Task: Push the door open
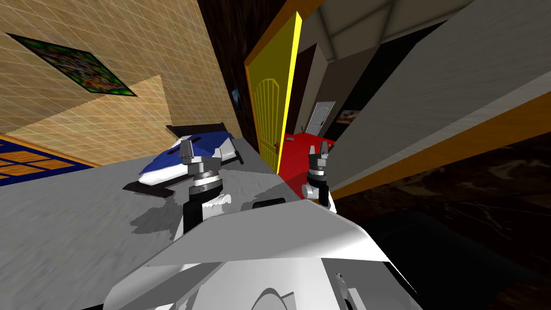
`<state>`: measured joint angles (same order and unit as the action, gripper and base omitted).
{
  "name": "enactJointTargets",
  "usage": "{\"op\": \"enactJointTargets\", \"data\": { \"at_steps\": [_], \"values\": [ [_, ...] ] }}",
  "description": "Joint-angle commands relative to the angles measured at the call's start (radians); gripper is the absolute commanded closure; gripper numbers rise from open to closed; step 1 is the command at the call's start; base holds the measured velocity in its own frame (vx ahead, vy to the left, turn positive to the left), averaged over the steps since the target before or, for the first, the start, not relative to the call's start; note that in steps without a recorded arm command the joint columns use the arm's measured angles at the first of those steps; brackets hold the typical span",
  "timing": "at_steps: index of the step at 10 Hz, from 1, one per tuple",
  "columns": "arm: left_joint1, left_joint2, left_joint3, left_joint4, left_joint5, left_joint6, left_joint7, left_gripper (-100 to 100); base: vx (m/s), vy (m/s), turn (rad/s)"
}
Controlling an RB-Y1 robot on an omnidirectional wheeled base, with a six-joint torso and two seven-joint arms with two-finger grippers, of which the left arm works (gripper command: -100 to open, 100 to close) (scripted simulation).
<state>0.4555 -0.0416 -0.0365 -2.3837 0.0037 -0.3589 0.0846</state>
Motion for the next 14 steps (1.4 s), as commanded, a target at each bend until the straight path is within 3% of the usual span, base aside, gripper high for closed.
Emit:
{"op": "enactJointTargets", "data": {
  "at_steps": [1,4,14],
  "values": [
    [-0.016,0.012,-0.014,0.035,-0.001,0.002,0.002,-100,0.165,-0.068,-0.1],
    [-0.041,0.028,-0.036,0.091,-0.003,0.006,0.005,-100,0.116,0.07,-0.114],
    [-0.155,0.082,-0.135,0.342,-0.012,0.023,0.019,-100,0.102,0.056,-0.123]
  ]
}}
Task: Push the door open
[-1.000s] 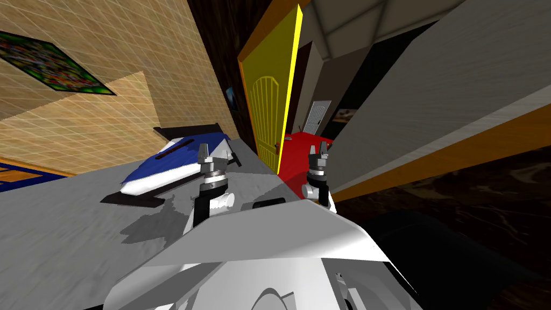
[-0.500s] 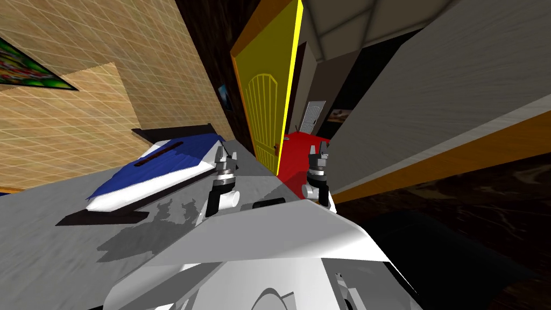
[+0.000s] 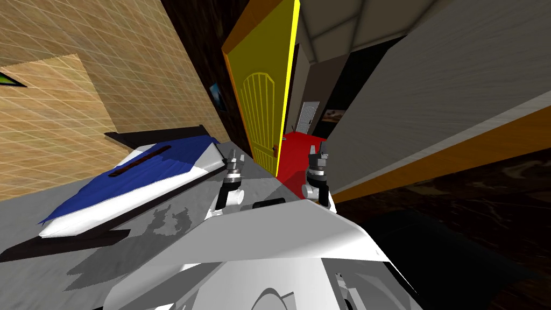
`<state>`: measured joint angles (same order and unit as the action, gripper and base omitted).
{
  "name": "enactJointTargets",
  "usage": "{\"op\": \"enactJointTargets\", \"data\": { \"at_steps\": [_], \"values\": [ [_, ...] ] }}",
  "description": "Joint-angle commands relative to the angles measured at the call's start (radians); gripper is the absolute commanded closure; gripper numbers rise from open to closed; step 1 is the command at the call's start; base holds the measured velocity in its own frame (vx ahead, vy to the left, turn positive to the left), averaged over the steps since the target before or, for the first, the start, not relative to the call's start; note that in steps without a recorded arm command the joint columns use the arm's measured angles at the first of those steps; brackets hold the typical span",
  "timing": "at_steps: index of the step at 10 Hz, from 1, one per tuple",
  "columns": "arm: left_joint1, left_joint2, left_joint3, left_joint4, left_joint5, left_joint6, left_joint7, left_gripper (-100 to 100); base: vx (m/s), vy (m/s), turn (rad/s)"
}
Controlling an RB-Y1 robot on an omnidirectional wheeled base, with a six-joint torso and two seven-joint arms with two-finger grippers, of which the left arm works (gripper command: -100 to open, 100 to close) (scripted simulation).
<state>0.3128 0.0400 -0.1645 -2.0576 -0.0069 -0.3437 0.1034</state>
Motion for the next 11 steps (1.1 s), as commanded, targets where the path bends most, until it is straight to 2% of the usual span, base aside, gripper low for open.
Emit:
{"op": "enactJointTargets", "data": {
  "at_steps": [1,11],
  "values": [
    [-0.025,0.005,-0.018,0.044,-0.003,0.009,0.001,-100,0.094,0.068,-0.13],
    [-0.155,0.042,-0.132,0.332,-0.013,0.029,0.017,-100,0.082,0.074,-0.144]
  ]
}}
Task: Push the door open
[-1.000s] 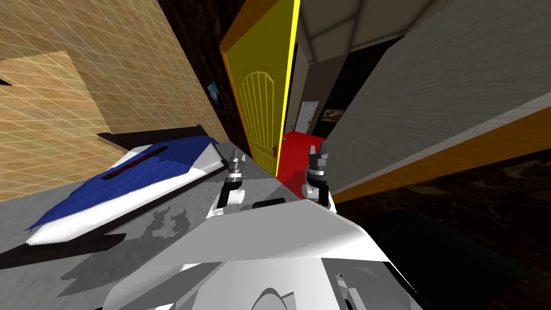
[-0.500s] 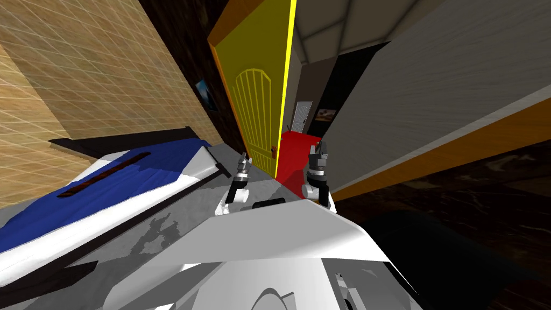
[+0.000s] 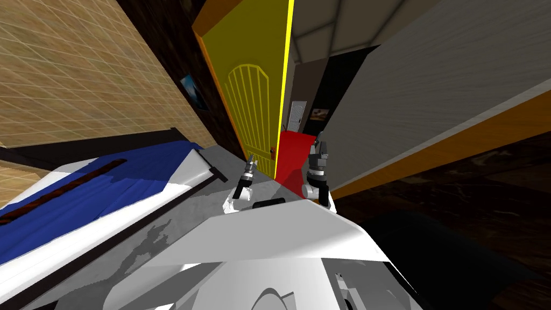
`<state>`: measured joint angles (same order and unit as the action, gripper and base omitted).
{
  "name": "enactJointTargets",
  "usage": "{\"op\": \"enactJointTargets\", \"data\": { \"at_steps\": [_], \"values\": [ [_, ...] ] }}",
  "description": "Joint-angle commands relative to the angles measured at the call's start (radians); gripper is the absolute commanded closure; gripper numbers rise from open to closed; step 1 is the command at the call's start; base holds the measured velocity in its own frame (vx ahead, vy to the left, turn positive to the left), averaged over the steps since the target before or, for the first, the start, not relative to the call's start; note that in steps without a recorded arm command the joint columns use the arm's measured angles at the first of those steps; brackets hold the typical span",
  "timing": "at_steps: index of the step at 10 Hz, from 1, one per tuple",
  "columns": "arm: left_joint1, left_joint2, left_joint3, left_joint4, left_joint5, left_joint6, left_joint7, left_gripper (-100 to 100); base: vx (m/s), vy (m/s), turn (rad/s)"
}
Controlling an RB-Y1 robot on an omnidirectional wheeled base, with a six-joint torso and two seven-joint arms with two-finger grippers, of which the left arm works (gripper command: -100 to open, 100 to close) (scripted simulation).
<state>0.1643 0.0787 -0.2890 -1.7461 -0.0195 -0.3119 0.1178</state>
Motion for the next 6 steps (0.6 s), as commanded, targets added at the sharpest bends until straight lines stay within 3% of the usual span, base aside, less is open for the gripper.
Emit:
{"op": "enactJointTargets", "data": {
  "at_steps": [1,3,4,6],
  "values": [
    [-0.019,0.006,-0.019,0.049,-0.001,-0.001,0.004,-100,0.071,0.072,-0.131],
    [-0.056,0.013,-0.051,0.129,-0.004,0.004,0.009,-100,0.086,0.098,-0.193],
    [-0.056,0.013,-0.051,0.132,-0.004,0.004,0.009,-100,0.086,0.098,-0.086],
    [-0.08,0.017,-0.072,0.184,-0.006,0.008,0.011,-100,0.062,0.066,-0.098]
  ]
}}
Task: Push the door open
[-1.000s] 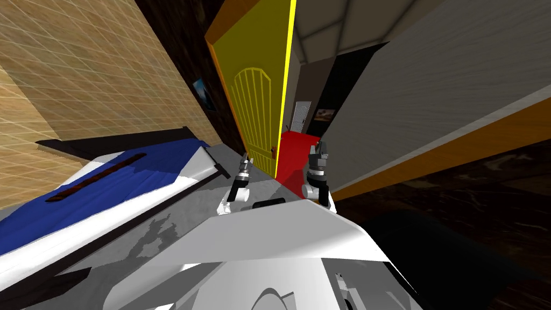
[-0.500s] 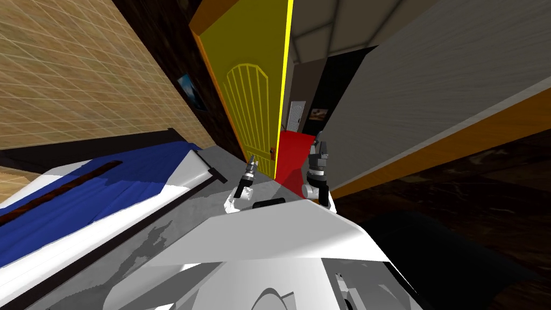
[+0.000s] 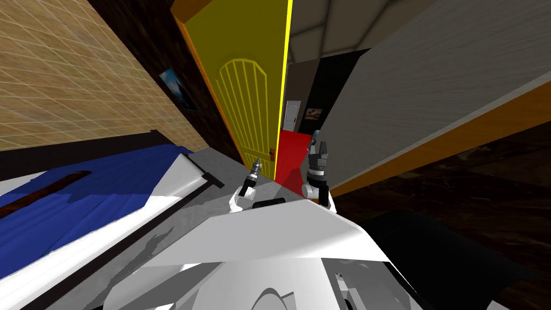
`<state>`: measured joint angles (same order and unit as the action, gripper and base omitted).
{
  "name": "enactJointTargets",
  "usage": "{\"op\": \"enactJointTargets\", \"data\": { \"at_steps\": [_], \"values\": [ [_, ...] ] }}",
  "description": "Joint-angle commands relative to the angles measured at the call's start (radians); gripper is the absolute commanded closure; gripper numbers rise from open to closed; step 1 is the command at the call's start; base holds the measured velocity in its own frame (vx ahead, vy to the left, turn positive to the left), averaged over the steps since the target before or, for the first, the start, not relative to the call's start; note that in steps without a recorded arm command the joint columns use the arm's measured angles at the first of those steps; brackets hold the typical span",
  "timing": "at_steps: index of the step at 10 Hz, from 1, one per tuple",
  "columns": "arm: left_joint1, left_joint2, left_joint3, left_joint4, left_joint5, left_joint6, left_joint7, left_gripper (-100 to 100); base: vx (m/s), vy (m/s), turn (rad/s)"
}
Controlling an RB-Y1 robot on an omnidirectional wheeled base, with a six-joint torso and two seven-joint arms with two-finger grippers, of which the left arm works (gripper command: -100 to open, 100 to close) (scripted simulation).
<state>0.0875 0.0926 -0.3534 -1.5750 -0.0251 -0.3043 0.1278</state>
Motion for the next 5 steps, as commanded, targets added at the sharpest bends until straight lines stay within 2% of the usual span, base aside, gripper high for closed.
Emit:
{"op": "enactJointTargets", "data": {
  "at_steps": [1,5],
  "values": [
    [-0.014,0.005,-0.017,0.037,-0.001,0.002,0.003,-100,0.061,0.074,-0.132],
    [-0.055,0.01,-0.052,0.127,-0.005,0.008,0.008,-100,0.074,0.079,-0.116]
  ]
}}
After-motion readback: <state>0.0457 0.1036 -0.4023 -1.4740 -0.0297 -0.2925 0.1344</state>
